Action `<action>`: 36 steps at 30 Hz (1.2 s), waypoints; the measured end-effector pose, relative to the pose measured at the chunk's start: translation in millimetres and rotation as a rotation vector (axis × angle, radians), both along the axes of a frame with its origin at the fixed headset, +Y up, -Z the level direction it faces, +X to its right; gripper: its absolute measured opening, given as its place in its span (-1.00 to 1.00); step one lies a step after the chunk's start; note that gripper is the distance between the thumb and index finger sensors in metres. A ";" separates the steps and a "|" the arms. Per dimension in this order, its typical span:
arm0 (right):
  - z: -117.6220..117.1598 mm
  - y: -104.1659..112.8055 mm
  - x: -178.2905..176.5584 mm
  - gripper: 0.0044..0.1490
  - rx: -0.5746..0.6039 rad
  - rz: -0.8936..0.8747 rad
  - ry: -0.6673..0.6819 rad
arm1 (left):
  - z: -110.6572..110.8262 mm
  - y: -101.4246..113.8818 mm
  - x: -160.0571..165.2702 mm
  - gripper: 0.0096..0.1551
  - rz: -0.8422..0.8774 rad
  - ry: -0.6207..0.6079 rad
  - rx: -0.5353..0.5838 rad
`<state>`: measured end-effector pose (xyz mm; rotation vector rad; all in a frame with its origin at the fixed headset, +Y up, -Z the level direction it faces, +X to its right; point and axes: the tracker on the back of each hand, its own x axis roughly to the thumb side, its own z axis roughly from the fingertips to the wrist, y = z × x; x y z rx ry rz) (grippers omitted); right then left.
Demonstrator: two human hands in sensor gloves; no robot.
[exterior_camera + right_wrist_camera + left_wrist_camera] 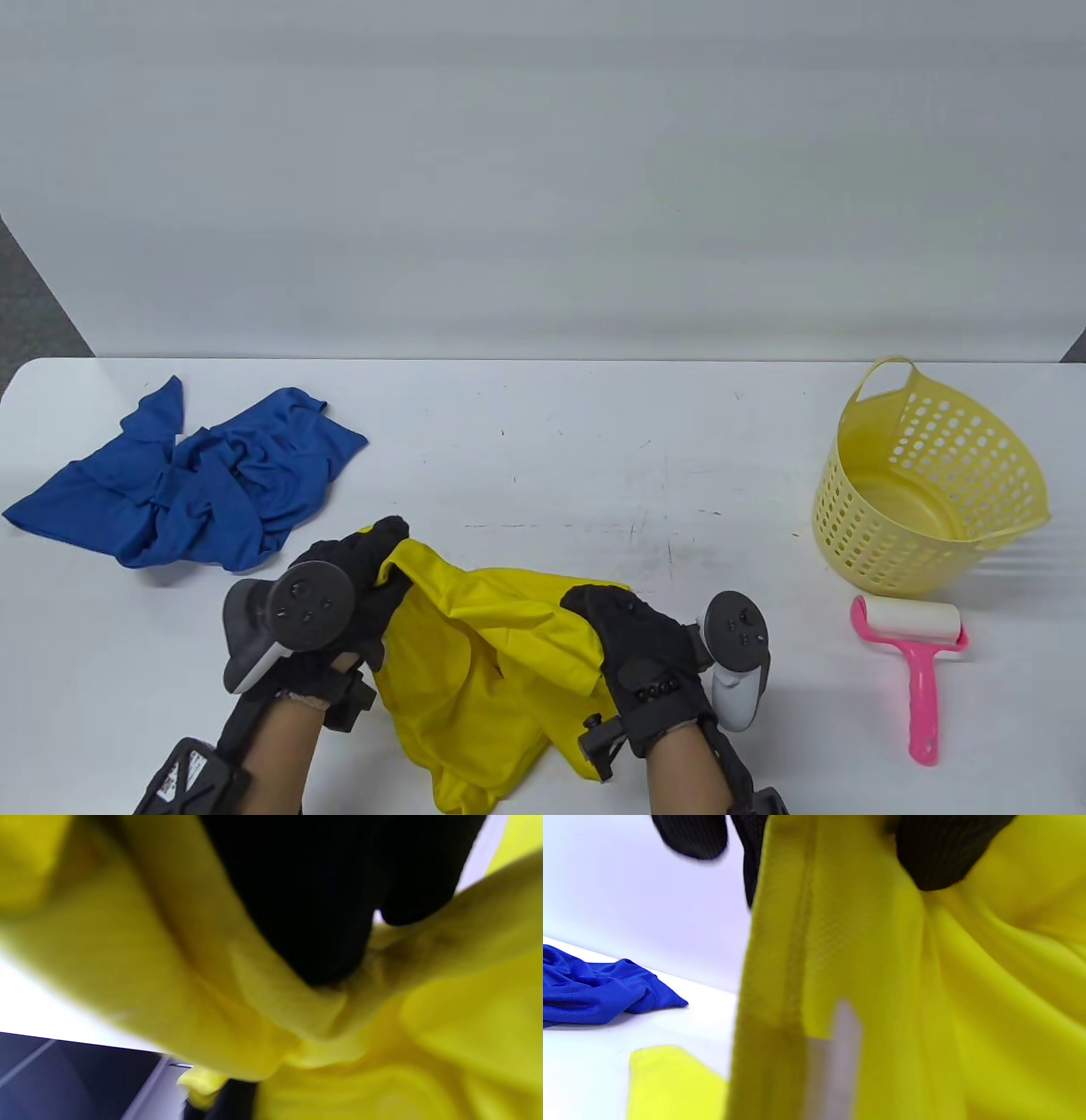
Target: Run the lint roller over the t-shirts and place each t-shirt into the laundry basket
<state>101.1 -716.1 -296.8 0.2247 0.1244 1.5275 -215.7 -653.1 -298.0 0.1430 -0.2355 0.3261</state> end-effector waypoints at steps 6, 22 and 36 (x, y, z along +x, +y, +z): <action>16.9 11.4 -32.5 -0.43 0.079 -0.019 0.048 | 28.8 -2.8 53.1 0.36 -0.097 -0.542 -0.032; 18.9 -7.5 -70.8 0.13 0.363 0.941 0.257 | 57.3 45.4 5.1 -0.52 0.477 -0.450 0.383; 0.3 8.5 30.6 -0.46 0.335 0.651 -0.387 | 43.1 49.1 -77.8 -0.51 0.907 -0.301 0.482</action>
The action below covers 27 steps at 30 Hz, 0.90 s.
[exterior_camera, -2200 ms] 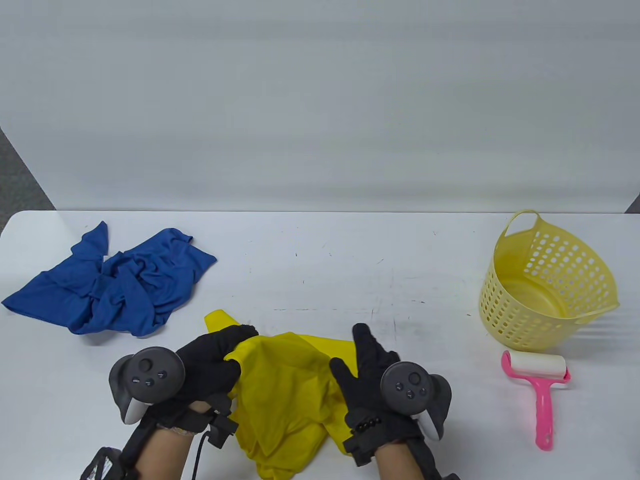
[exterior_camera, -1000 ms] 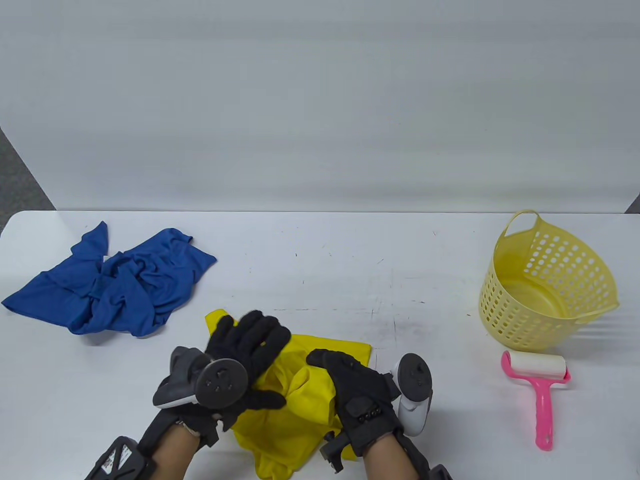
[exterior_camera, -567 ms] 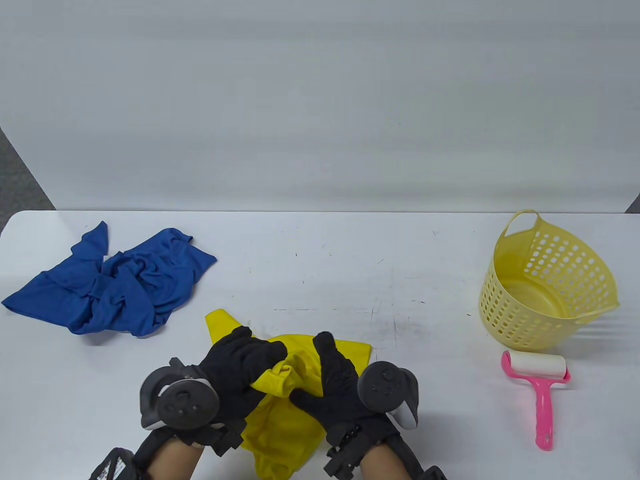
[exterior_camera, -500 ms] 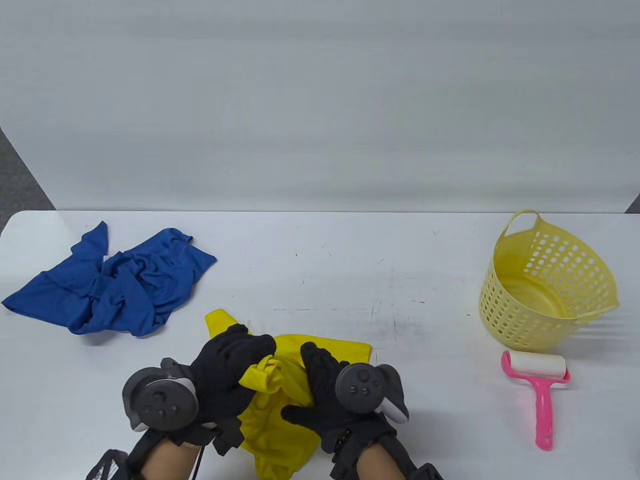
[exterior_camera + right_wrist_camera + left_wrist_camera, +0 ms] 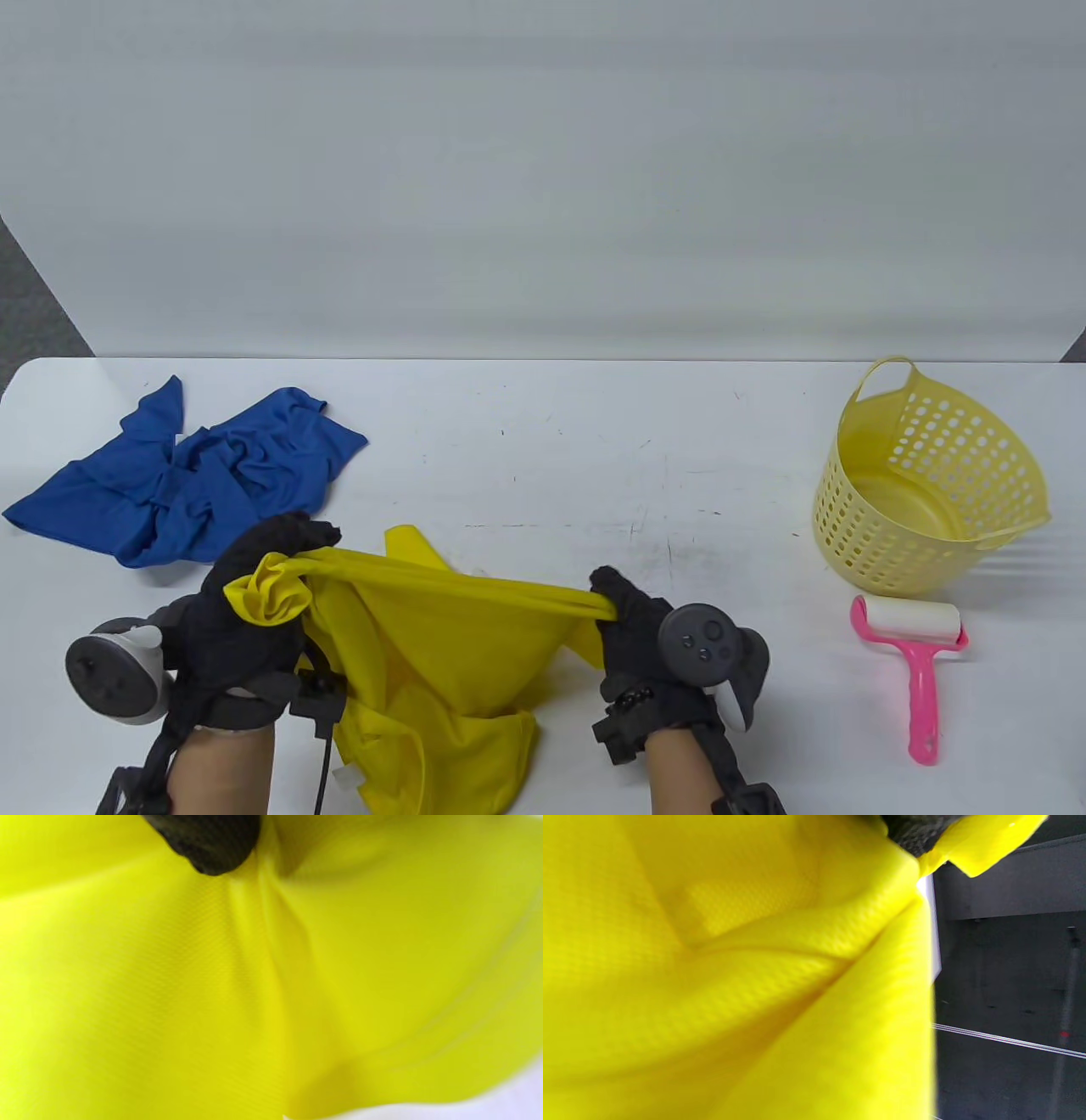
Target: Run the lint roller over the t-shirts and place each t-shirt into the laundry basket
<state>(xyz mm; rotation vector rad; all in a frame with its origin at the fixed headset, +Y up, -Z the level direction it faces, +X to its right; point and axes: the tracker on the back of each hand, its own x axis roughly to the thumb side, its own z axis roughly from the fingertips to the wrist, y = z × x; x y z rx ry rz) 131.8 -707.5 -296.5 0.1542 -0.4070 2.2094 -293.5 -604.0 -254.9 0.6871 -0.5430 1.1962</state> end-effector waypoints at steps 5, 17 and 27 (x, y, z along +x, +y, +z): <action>31.0 38.2 38.2 -0.40 0.390 -0.075 -0.206 | -10.9 -10.0 -2.0 -0.46 -0.340 0.217 -0.082; 7.0 10.6 37.3 -0.49 0.094 0.334 -0.100 | -25.9 -32.7 -29.5 -0.48 -0.231 0.338 -0.257; 22.3 40.7 7.2 -0.48 0.261 0.324 -0.047 | -32.1 -33.5 -17.5 -0.48 -0.309 0.248 -0.320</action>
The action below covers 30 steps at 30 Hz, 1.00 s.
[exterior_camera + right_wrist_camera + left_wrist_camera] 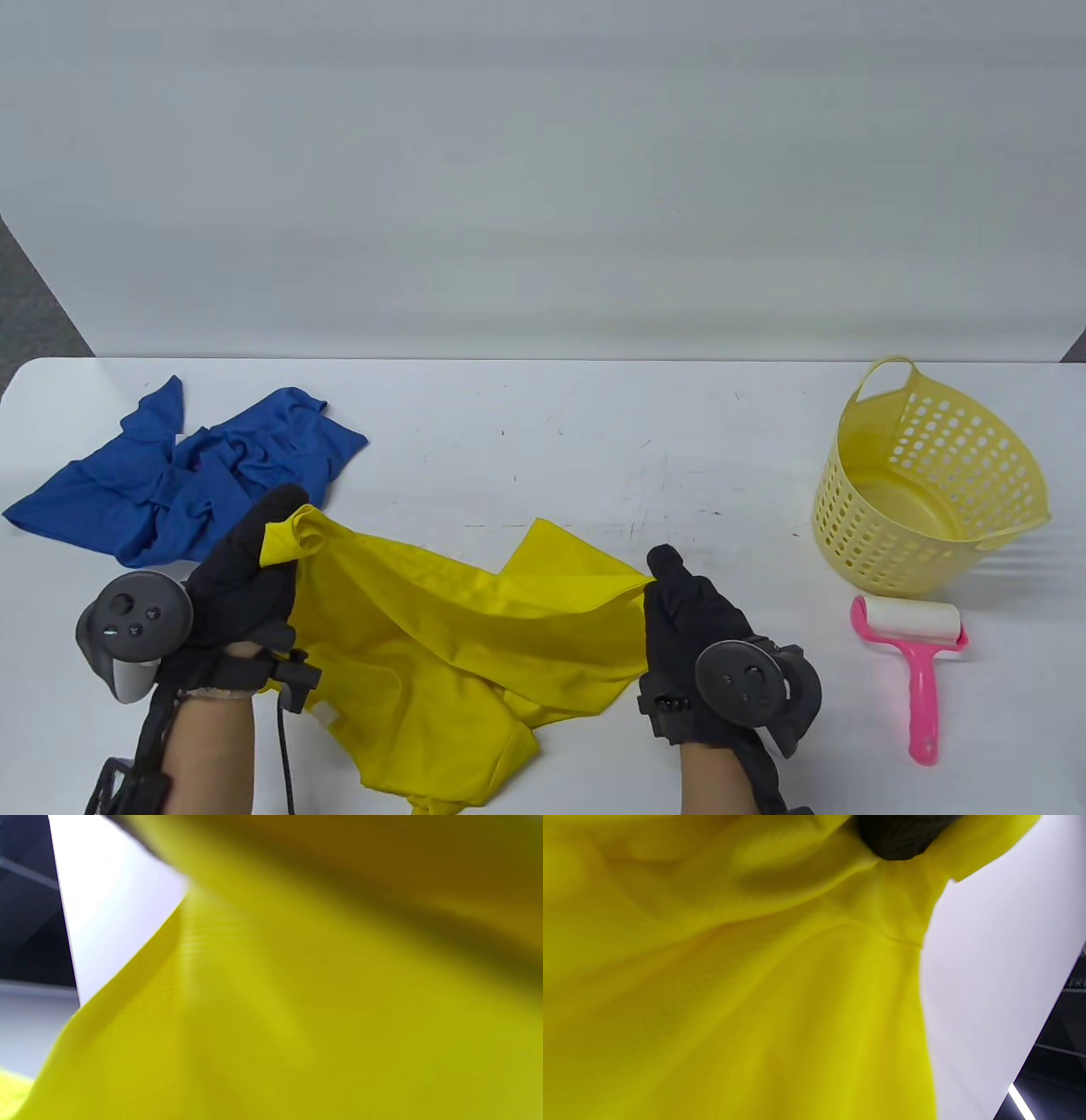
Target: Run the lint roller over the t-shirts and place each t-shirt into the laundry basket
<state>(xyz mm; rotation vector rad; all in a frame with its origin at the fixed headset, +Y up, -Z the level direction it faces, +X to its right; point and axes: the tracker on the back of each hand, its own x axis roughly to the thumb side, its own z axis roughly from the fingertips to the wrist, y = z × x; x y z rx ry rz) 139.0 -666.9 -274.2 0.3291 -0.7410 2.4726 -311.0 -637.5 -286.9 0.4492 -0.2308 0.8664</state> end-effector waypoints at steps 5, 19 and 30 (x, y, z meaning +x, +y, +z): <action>-17.1 -29.2 -34.0 -0.16 -0.418 0.124 0.096 | -13.1 -10.4 33.1 -0.35 -0.348 -0.141 -0.418; -55.0 -102.5 -73.0 0.00 -0.988 0.631 0.057 | -7.1 -123.5 87.1 0.20 -1.175 -0.113 -0.837; -4.0 -45.5 -77.7 -0.44 -0.826 0.779 0.315 | 47.4 -60.6 102.2 -0.36 -1.417 -0.012 -0.141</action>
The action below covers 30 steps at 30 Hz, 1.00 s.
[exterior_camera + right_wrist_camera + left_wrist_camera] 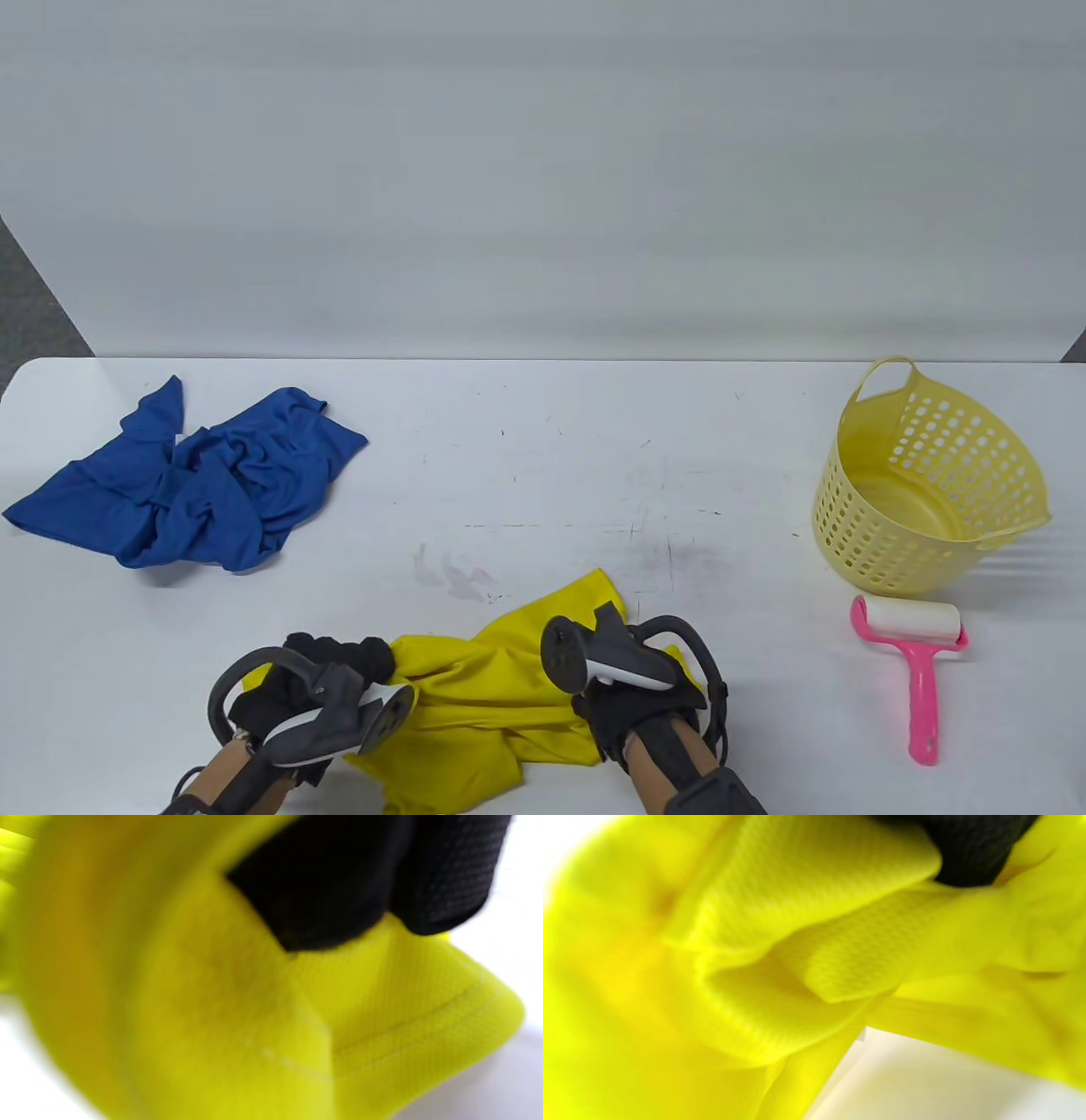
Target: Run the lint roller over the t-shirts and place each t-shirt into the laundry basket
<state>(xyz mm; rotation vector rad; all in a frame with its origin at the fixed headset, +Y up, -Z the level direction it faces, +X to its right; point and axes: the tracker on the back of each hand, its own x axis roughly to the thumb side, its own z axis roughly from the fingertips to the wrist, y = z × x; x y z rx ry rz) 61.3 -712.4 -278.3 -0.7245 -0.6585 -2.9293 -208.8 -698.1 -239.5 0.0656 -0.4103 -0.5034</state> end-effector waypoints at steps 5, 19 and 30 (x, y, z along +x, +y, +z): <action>23.6 55.0 39.4 -0.45 -0.209 -0.446 0.089 | 5.7 65.7 -28.4 -0.37 0.299 0.045 -0.169; -81.2 179.8 51.1 -0.12 0.831 -0.373 -0.471 | -112.1 171.0 -15.2 0.08 0.498 0.356 0.359; -19.7 81.3 105.2 -0.35 0.403 -0.406 -0.132 | -42.3 67.1 -54.5 -0.19 0.486 -0.104 -0.213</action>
